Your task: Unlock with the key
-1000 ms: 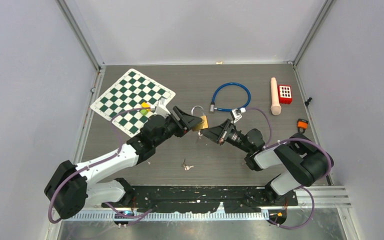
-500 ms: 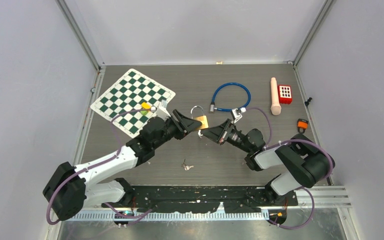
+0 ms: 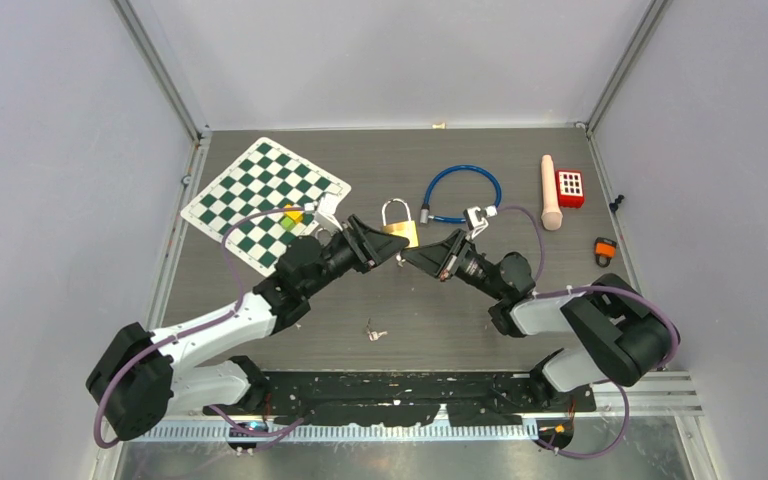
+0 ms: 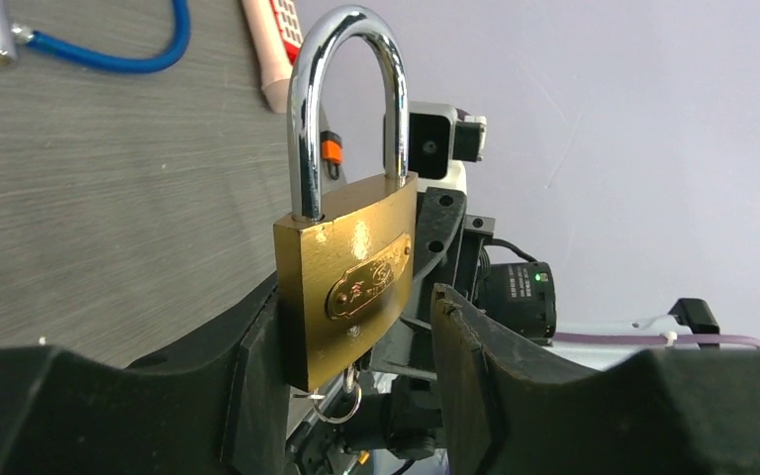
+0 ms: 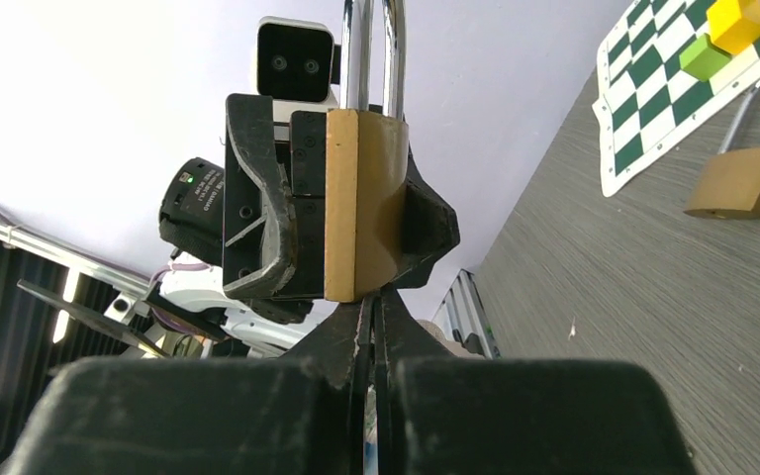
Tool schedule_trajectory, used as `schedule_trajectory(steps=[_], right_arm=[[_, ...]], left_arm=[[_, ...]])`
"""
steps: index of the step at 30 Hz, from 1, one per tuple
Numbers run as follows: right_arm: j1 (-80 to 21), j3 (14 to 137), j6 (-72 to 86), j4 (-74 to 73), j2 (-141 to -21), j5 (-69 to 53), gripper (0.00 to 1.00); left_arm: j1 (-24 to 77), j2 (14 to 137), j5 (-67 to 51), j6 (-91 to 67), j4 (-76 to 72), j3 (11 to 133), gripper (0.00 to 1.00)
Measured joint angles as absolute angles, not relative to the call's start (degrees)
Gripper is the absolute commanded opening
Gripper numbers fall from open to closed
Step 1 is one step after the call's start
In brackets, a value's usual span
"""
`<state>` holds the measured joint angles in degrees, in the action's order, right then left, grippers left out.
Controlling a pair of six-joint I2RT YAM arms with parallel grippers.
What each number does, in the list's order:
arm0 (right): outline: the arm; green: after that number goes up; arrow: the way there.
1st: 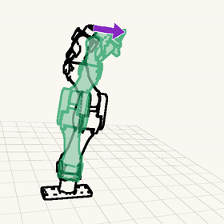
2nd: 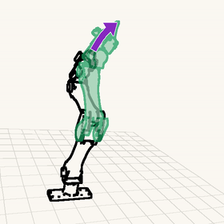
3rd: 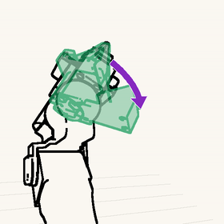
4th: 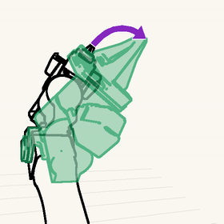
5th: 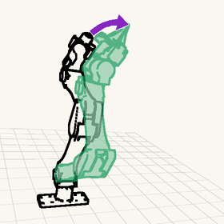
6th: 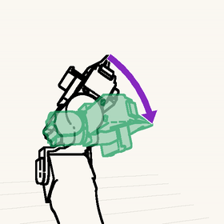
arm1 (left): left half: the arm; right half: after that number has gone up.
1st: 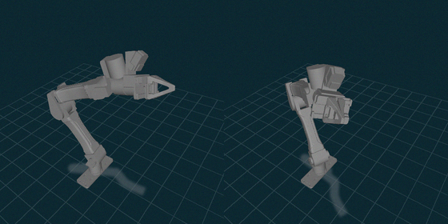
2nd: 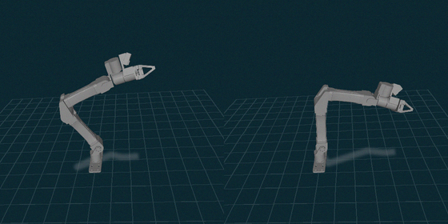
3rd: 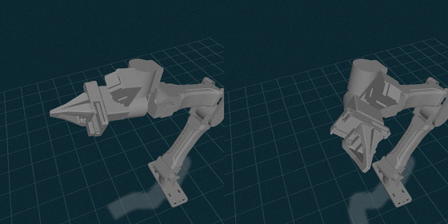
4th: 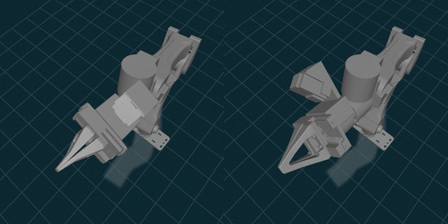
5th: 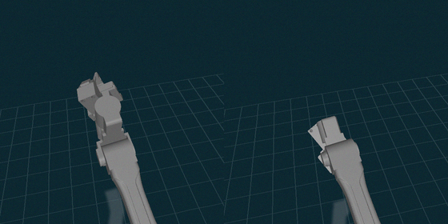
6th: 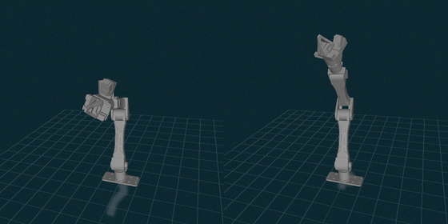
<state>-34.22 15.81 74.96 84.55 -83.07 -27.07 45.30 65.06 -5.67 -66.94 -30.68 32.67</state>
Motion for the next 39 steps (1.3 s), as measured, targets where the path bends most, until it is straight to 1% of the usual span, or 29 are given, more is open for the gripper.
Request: schedule_trajectory(steps=[4,6,9,11,21,27,29,30,33,34,35,36,38,39], right_arm=[[-34.20,16.60,75.24,84.66,-82.17,-27.42,0.05],[-34.11,16.88,75.42,84.75,-81.14,-27.57,0.05],[-33.69,17.26,75.79,84.84,-79.96,-27.53,0.05],[-33.65,17.67,75.75,84.84,-79.44,-27.53,0.05],[-33.63,18.11,75.24,84.86,-77.54,-27.75,0.05],[-33.63,20.53,78.67,85.08,-78.67,-27.77,0.06],[-33.63,21.19,79.13,85.08,-78.76,-27.75,0.12],[-33.65,21.26,79.07,85.06,-78.56,-27.77,0.19],[-34.33,21.17,77.12,84.23,-77.95,-28.45,0.26],[-34.48,21.04,76.34,83.74,-77.65,-28.60,0.30],[-34.68,20.93,75.22,82.06,-76.95,-28.67,0.33],[-34.87,20.73,73.63,79.66,-75.90,-28.67,0.40],[-35.16,20.36,71.18,75.55,-74.11,-28.51,0.47],[-35.22,20.10,69.84,73.34,-73.10,-28.21,0.49]], left_arm=[[45.30,65.17,-6.57,-65.73,-35.35,31.86,0.28],[45.25,65.71,-6.98,-65.45,-38.02,31.53,0.17],[45.08,66.76,-8.03,-65.49,-43.13,31.42,0.11],[44.73,67.37,-8.80,-65.52,-45.65,31.33,0.00],[44.16,69.41,-11.90,-65.56,-54.70,30.15,0.00],[43.48,71.96,-11.88,-66.76,-63.13,29.65,0.00],[43.38,72.36,-11.33,-67.42,-64.60,29.56,0.00],[43.40,72.36,-11.20,-67.61,-65.01,29.36,0.00],[43.97,72.27,-10.41,-69.45,-66.83,27.77,0.00],[44.31,72.07,-9.74,-70.28,-67.16,27.00,0.00],[44.62,71.83,-8.88,-71.07,-67.33,26.17,0.00],[44.82,71.70,-8.14,-71.88,-67.31,25.52,0.00],[45.43,71.66,-6.13,-74.06,-66.98,24.03,0.00],[45.58,71.66,-5.37,-75.09,-66.39,23.40,0.00]])
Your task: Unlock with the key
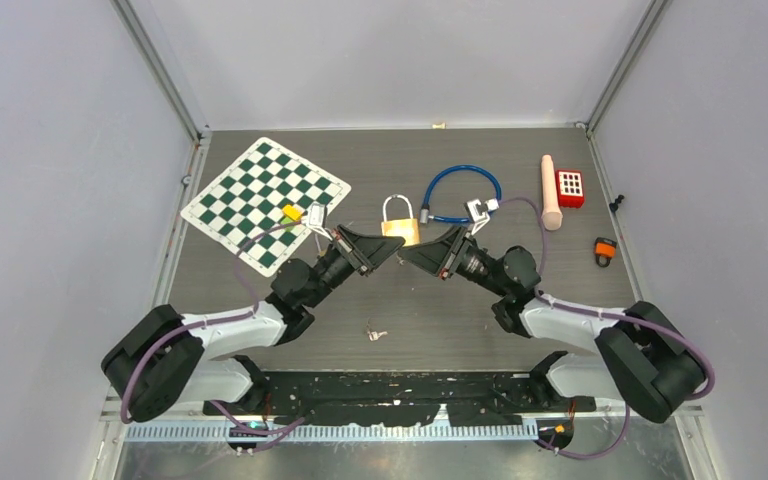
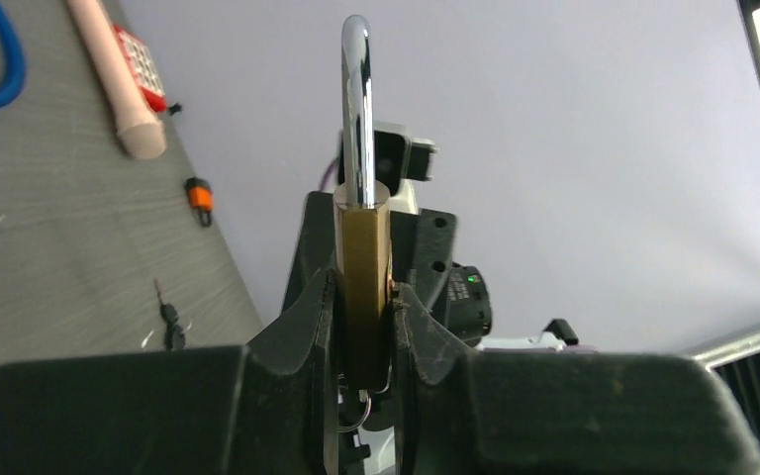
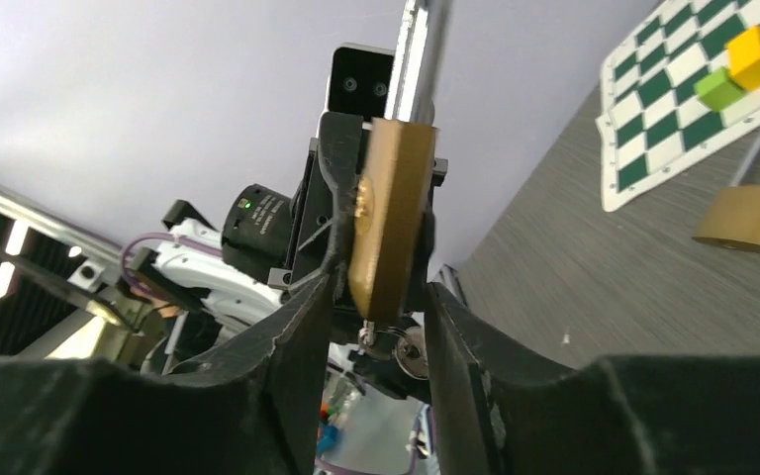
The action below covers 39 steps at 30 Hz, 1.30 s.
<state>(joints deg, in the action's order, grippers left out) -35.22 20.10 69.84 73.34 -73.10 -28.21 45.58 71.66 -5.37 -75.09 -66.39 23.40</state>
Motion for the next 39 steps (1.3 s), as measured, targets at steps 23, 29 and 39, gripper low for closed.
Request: schedule_trajectory(steps=[23,29,39], right_arm=[[-49.23,20.38,18.37,23.83,-46.02,-5.54,0.57],[-59.75,20.47,-2.66,26.20,-50.00,4.84,0.51],[-64.18,20.47,-22.00,36.84,-60.40,12.45,0.36]], left_arm=[[44.71,70.98,4.75,-86.26,-31.51,24.84,0.00],[44.71,70.02,3.40,-87.02,-24.21,28.18,0.00],[44.73,66.85,1.72,-86.52,-18.22,29.08,0.00]])
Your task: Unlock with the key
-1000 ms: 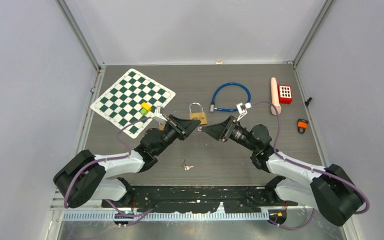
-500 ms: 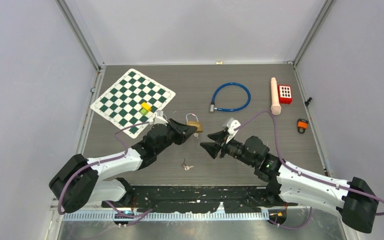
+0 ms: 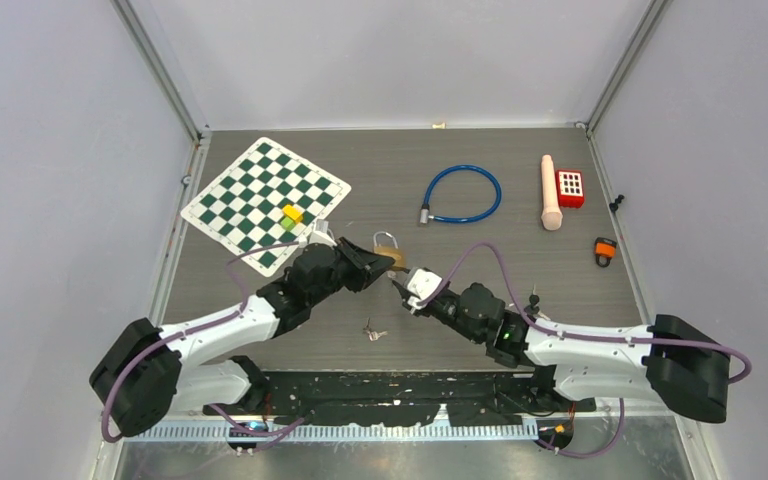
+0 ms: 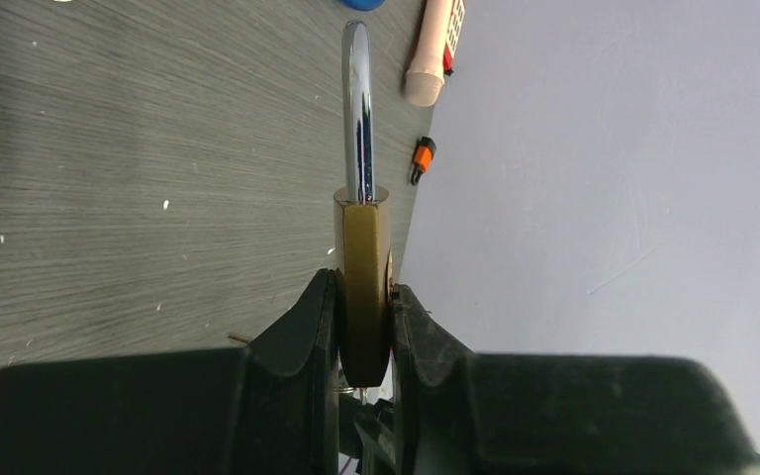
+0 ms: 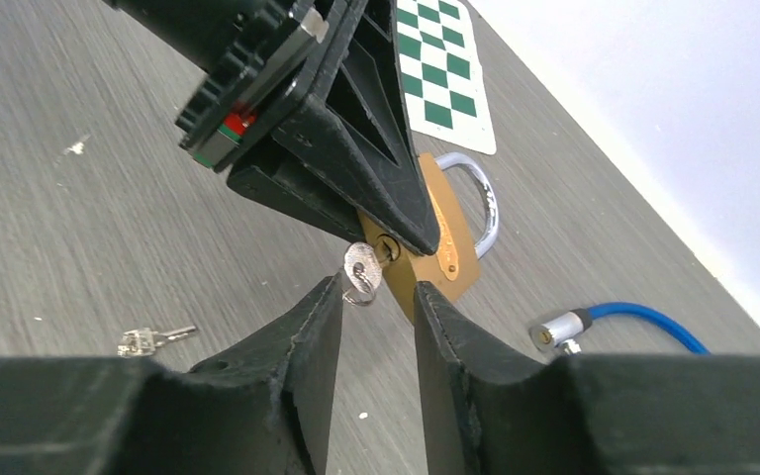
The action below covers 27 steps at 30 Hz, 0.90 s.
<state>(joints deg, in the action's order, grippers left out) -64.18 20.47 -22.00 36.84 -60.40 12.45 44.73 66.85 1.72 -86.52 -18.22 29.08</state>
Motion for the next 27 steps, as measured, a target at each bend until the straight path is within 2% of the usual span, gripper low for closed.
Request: schedule_trajectory(steps=[3,9,21,27], right_arm=[[-64.18,20.49,-24.27,38.20,-62.33,12.86,0.34],[-64.47,21.47,-25.89,38.52,-63.81,12.32,0.38],[-65.56,23.62,-27.49,38.06,-66.61,10.15,0.38],[-66.30,23.90,-28.82,38.33,-67.75,11.73,0.33]], left_arm=[[44.73,66.11,1.69,-86.13,-16.91,29.15,0.00],[44.73,65.56,1.69,-85.23,-15.53,29.19,0.00],[44.88,65.41,1.48,-84.82,-14.72,30.30,0.00],[44.91,64.95,1.45,-84.38,-14.22,30.30,0.00]])
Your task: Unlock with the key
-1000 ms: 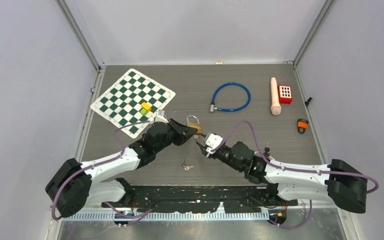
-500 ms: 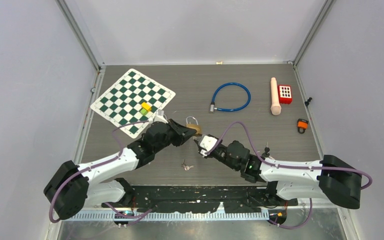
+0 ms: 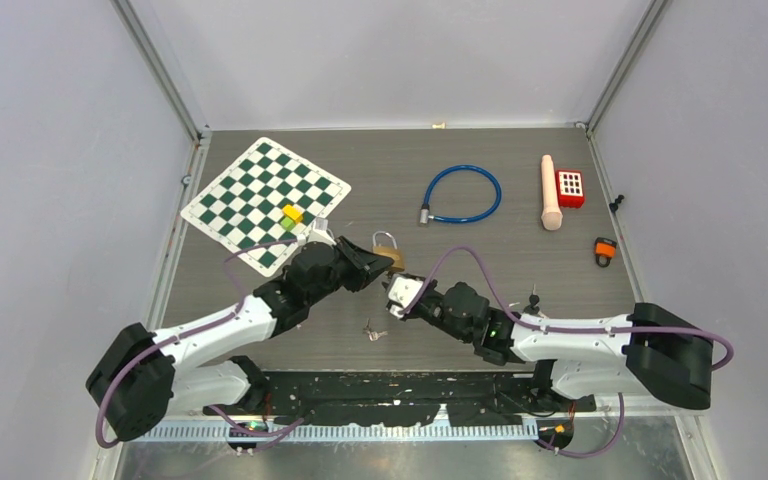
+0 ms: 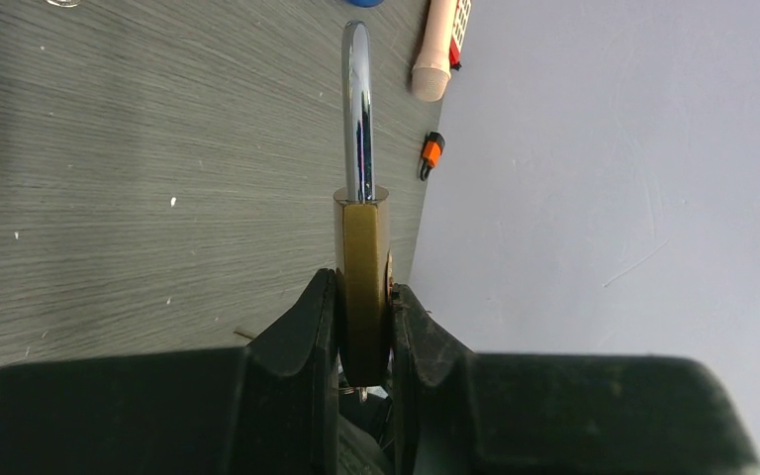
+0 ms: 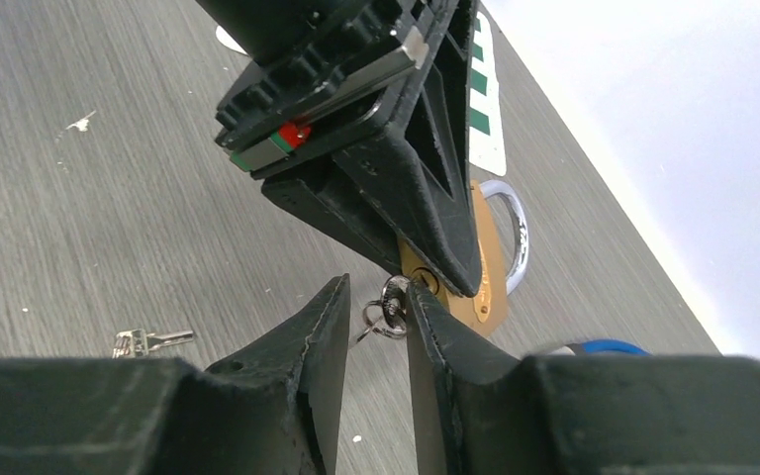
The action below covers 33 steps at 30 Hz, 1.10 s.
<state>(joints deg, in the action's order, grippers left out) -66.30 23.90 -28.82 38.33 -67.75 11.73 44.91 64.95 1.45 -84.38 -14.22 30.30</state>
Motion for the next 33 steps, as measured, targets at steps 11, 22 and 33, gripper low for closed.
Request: schedule_trajectory(steps=[11,22,33], right_arm=[[-66.81,23.90,-31.40,40.25,-68.51,16.75,0.20],[-67.83,24.34,-33.01,43.18,-72.42,19.59,0.06],[-68.10,24.01,-20.99,50.00,-73.82,25.43,0.05]], left_arm=[[45.10,62.92,1.52,-83.29,-13.41,30.39,0.00],[46.11,62.92,4.67,-82.08,-11.42,30.74,0.00],[47.00,62.72,7.79,-80.93,-20.36,28.10,0.00]])
